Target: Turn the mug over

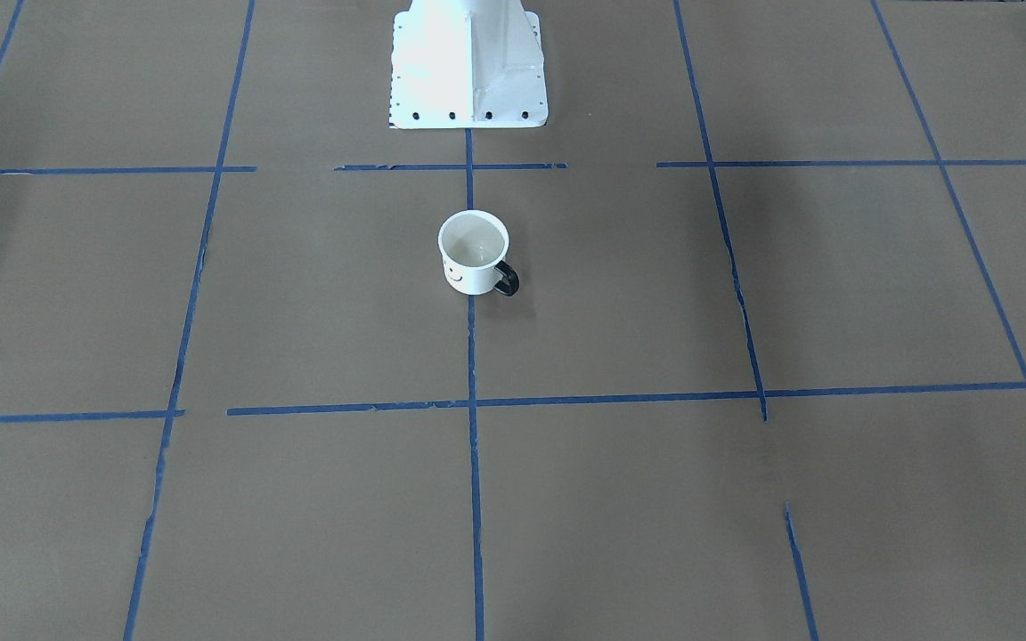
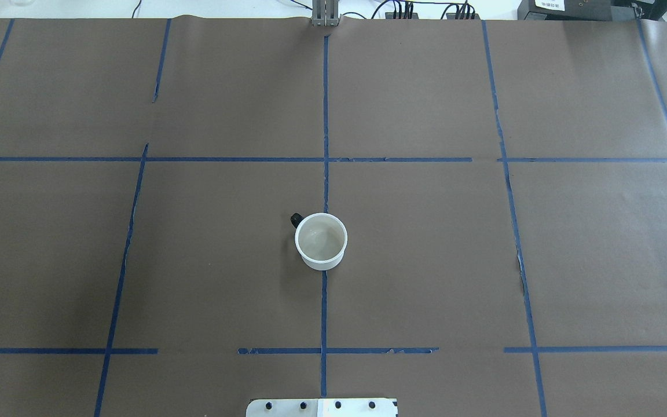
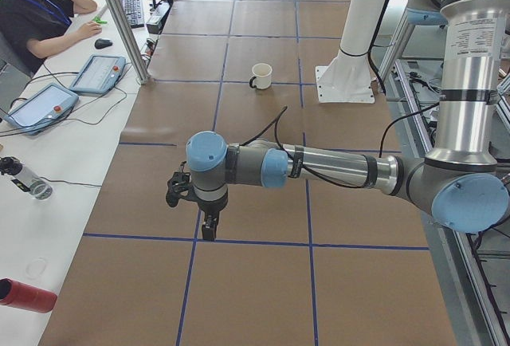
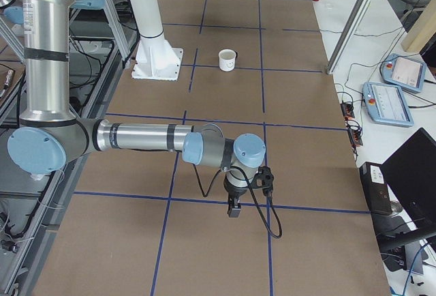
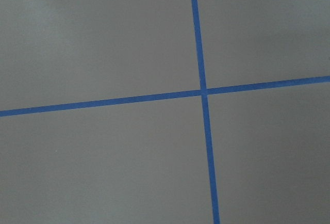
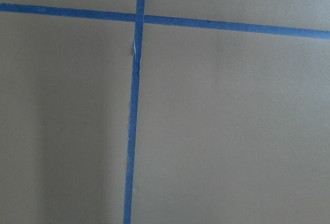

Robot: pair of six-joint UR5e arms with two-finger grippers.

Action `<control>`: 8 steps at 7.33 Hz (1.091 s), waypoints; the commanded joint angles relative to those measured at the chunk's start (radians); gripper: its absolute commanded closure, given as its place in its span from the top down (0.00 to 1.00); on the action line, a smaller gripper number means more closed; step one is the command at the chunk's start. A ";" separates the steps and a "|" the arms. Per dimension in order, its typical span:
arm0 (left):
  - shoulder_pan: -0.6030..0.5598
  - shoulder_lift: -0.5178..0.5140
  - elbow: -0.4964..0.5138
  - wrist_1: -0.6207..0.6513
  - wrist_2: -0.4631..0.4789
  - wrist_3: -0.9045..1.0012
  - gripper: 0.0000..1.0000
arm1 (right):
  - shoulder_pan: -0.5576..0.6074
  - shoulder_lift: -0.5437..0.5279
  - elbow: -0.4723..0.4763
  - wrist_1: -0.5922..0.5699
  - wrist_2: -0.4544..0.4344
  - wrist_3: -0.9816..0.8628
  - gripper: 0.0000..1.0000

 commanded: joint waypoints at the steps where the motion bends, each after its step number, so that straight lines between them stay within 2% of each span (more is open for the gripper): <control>1: 0.003 0.012 0.024 -0.006 -0.001 -0.001 1.00 | 0.000 0.000 0.000 0.000 0.000 0.000 1.00; 8: 0.006 0.015 0.027 -0.014 0.007 -0.005 1.00 | 0.000 0.001 0.000 0.000 0.000 0.000 1.00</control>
